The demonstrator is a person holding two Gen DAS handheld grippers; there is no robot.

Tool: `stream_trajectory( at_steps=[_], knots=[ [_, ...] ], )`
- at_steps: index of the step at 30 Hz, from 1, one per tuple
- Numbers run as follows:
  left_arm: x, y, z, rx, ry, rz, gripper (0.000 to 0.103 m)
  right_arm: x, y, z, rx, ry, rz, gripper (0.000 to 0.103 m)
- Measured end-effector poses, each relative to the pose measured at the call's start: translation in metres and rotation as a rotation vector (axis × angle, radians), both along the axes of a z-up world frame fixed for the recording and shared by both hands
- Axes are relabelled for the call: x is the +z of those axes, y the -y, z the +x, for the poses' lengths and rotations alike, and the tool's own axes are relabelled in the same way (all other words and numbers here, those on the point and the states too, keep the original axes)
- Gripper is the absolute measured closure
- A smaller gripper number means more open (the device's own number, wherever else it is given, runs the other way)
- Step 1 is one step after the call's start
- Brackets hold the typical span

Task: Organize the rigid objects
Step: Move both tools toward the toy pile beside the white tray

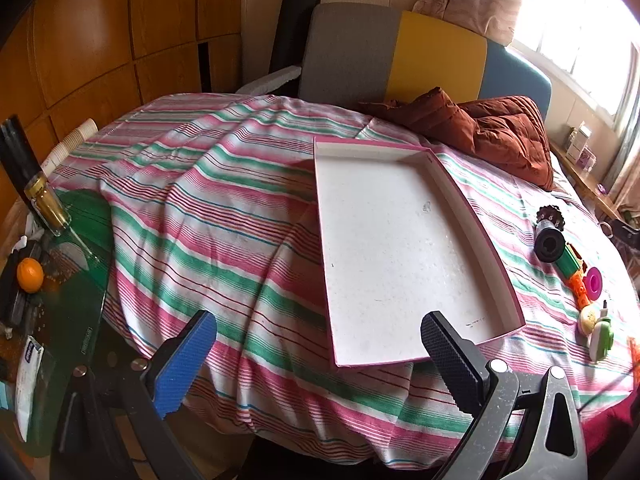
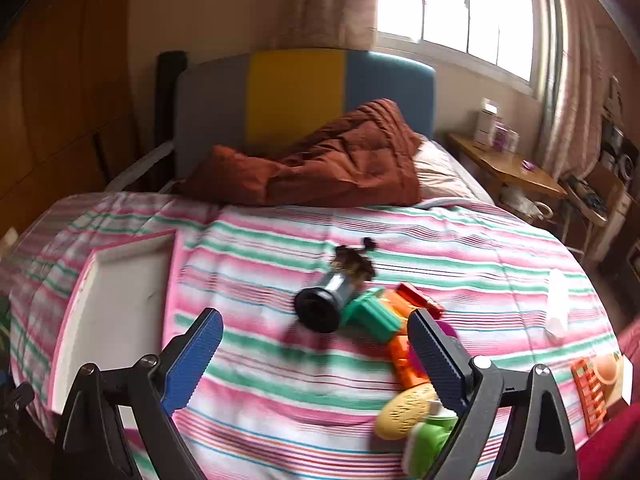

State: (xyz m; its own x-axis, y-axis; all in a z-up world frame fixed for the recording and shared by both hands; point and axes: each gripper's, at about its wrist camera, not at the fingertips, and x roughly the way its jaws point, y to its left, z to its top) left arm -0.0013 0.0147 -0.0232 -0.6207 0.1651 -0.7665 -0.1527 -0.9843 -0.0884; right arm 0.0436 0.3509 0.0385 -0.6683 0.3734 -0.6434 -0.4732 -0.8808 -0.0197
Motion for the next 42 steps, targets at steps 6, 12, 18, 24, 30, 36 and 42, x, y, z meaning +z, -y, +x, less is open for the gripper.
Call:
stream_trajectory(
  at_steps=[6,12,18,24,30,36,42],
  knots=[
    [0.001,-0.009,0.001,-0.028,-0.015,-0.031,0.000,0.001,-0.074,0.029,-0.207,-0.017,-0.067,0.008],
    [0.004,-0.020,0.002,-0.083,-0.032,-0.054,0.000,-0.016,-0.117,0.052,-0.292,-0.033,-0.152,0.008],
    [0.006,-0.042,0.003,-0.164,-0.039,-0.078,0.000,-0.038,-0.157,0.085,-0.386,-0.174,-0.408,0.008],
    [0.014,-0.075,-0.006,-0.238,-0.007,-0.013,0.001,-0.049,-0.173,0.101,-0.416,-0.265,-0.586,0.008],
    [0.029,-0.127,-0.015,-0.351,-0.022,-0.007,0.000,-0.050,-0.174,0.099,-0.397,-0.278,-0.622,0.008],
    [0.024,-0.183,-0.030,-0.484,0.044,0.013,0.001,-0.053,-0.175,0.099,-0.383,-0.283,-0.655,0.008],
    [0.022,-0.230,-0.049,-0.557,0.074,0.045,0.011,-0.055,-0.176,0.099,-0.379,-0.276,-0.672,0.008]
  ],
)
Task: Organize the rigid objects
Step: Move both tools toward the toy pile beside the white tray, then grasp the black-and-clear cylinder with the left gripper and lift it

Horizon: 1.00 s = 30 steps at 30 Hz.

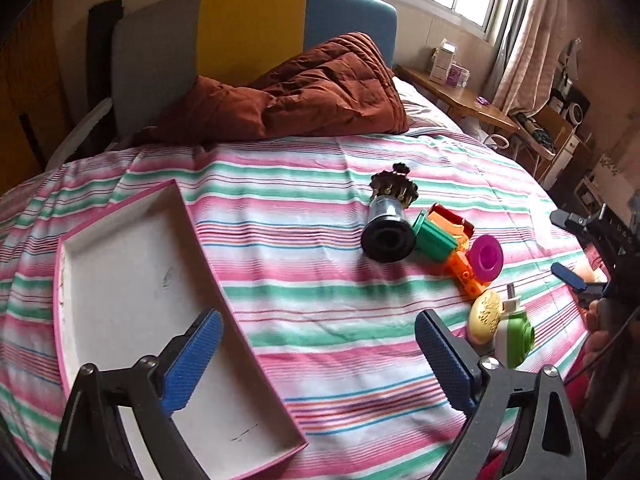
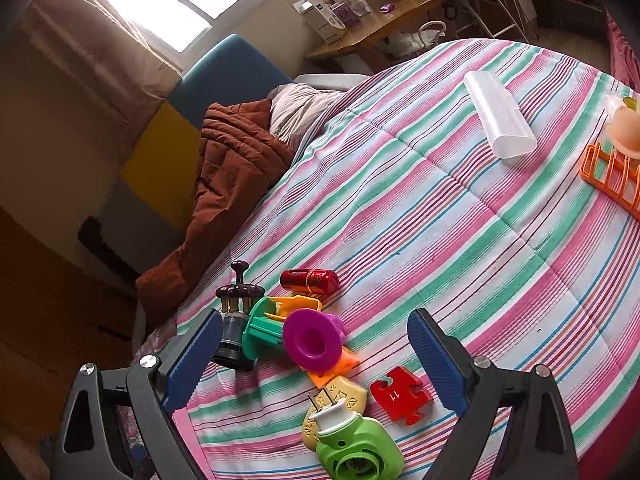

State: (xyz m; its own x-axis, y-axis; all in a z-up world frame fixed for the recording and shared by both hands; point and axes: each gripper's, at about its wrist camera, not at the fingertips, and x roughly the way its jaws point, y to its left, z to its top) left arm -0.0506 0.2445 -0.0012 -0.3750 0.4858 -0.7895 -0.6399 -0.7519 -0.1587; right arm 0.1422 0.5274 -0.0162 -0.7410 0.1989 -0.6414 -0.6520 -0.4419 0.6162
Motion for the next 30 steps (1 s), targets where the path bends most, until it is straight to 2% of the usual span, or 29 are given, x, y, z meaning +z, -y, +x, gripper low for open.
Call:
stream_trajectory(
  at_steps=[9,14,17,19,22,24,26,30],
  knots=[
    [-0.013,-0.073,-0.049,-0.089,0.087,0.012,0.012,0.001,0.004,-0.009,0.052,-0.003,0.005,0.008],
    [-0.038,-0.115,-0.079,-0.123,0.154,-0.022,0.013,-0.001,0.004,-0.018,0.089,0.001,-0.012,0.008],
    [-0.054,-0.136,-0.094,-0.140,0.205,-0.039,0.022,-0.002,0.005,-0.020,0.101,0.002,-0.016,0.008],
    [-0.064,-0.147,-0.098,-0.156,0.237,-0.048,0.034,-0.003,0.005,-0.020,0.104,-0.004,-0.025,0.008],
    [-0.083,-0.161,-0.102,-0.183,0.289,-0.076,0.046,-0.004,0.004,-0.020,0.100,-0.009,-0.034,0.008],
    [-0.085,-0.162,-0.100,-0.176,0.247,-0.071,0.052,-0.005,0.003,-0.020,0.095,-0.011,-0.041,0.008],
    [-0.084,-0.163,-0.094,-0.188,0.194,-0.102,0.058,-0.005,0.003,-0.020,0.093,-0.009,-0.040,0.008],
    [-0.084,-0.147,-0.079,-0.198,0.136,-0.115,0.060,-0.005,0.002,-0.018,0.083,-0.010,-0.040,0.008]
  ],
)
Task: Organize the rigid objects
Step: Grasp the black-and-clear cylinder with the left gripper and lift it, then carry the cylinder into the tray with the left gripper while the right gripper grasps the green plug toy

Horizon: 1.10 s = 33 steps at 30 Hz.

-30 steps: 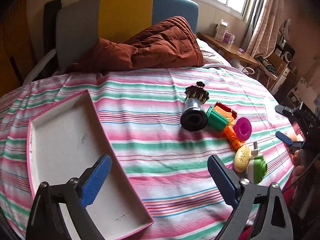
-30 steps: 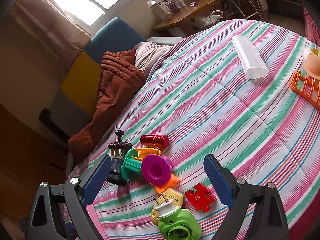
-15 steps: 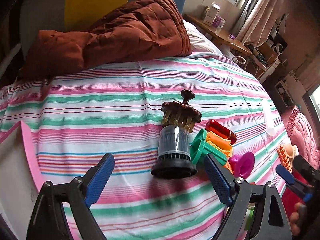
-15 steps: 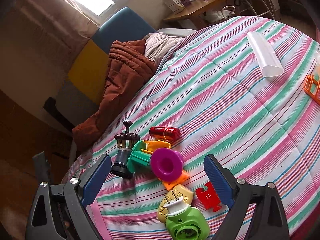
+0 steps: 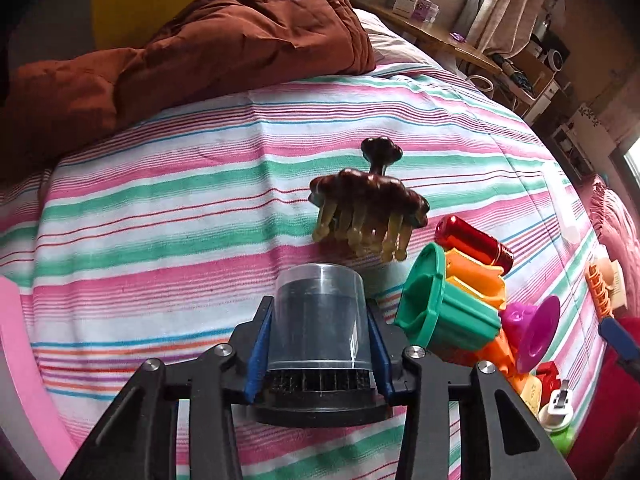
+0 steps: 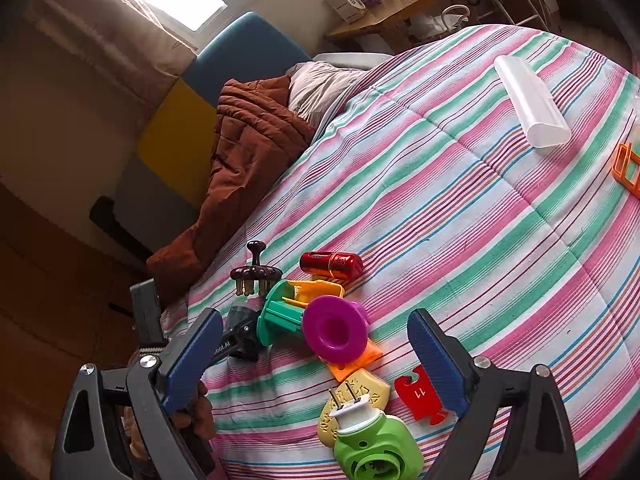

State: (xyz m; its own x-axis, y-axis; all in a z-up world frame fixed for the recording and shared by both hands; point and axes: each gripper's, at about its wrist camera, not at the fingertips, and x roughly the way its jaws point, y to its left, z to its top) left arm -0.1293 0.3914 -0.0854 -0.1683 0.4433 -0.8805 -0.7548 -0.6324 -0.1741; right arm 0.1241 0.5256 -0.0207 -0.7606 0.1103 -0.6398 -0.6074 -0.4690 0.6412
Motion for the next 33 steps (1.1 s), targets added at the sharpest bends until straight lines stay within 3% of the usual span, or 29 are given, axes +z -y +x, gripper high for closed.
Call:
stream_trajectory(
  at_steps=[8,17,20,24,33],
  knots=[
    [0.001,0.040,0.033,0.063,-0.024,-0.031,0.060,-0.010,-0.011,0.010,-0.052,-0.022,-0.092,0.008],
    [0.002,0.080,0.098,0.013,-0.063,0.006,0.059,-0.020,-0.008,0.000,-0.005,0.050,-0.124,0.011],
    [0.001,0.093,0.120,-0.002,-0.097,0.014,0.059,-0.021,-0.004,-0.005,0.021,0.088,-0.107,0.025],
    [-0.003,0.103,0.140,-0.025,-0.167,0.016,0.059,-0.025,0.001,-0.013,0.073,0.135,-0.113,0.031],
    [-0.004,0.105,0.141,-0.031,-0.187,0.045,0.059,-0.016,0.043,-0.030,0.308,0.467,0.053,0.031]
  ],
)
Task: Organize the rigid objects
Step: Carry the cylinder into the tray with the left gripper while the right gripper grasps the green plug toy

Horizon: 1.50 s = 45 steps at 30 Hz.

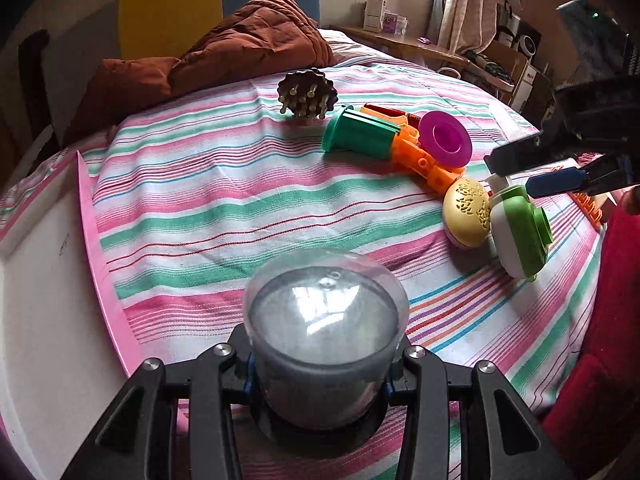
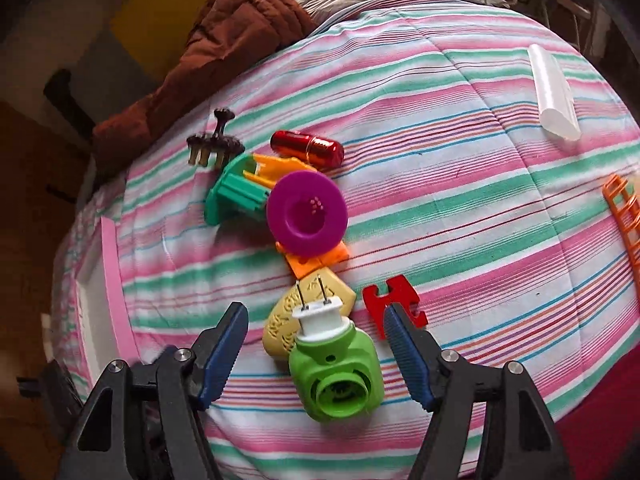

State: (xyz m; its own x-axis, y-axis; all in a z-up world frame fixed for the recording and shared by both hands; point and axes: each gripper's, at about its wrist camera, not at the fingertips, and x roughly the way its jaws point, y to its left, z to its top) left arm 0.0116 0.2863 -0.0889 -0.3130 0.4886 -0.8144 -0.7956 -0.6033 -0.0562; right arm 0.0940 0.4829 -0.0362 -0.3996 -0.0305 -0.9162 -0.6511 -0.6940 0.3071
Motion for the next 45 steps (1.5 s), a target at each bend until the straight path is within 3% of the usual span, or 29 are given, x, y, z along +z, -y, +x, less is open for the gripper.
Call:
stream_trajectory(
  at_steps=[5,6,10,17,21,25,34,45],
  knots=[
    [0.000,0.001,-0.001,0.005,0.010,0.005,0.059,-0.016,0.018,-0.002,0.111,0.176,0.061,0.033],
    [0.000,0.001,-0.001,0.008,0.016,0.004,0.059,-0.022,0.023,-0.002,0.141,0.190,0.055,0.050],
    [0.006,0.011,0.004,0.009,0.065,0.034,0.060,-0.019,0.036,-0.007,0.201,0.191,0.154,0.050],
    [0.036,0.047,0.017,0.014,0.090,0.146,0.060,-0.015,0.041,0.001,0.228,0.171,0.166,0.050],
    [0.061,0.081,-0.003,0.097,0.102,0.225,0.060,-0.019,0.040,0.006,0.228,0.170,0.167,0.050],
    [0.067,0.119,-0.038,0.243,0.137,0.259,0.060,-0.019,0.041,0.008,0.235,0.189,0.191,0.050],
    [0.048,0.181,-0.115,0.445,0.121,0.190,0.060,-0.015,0.041,0.006,0.230,0.171,0.223,0.050],
    [0.024,0.200,-0.194,0.575,0.052,0.052,0.057,-0.018,0.045,-0.010,0.242,0.162,0.232,0.050]
  ],
)
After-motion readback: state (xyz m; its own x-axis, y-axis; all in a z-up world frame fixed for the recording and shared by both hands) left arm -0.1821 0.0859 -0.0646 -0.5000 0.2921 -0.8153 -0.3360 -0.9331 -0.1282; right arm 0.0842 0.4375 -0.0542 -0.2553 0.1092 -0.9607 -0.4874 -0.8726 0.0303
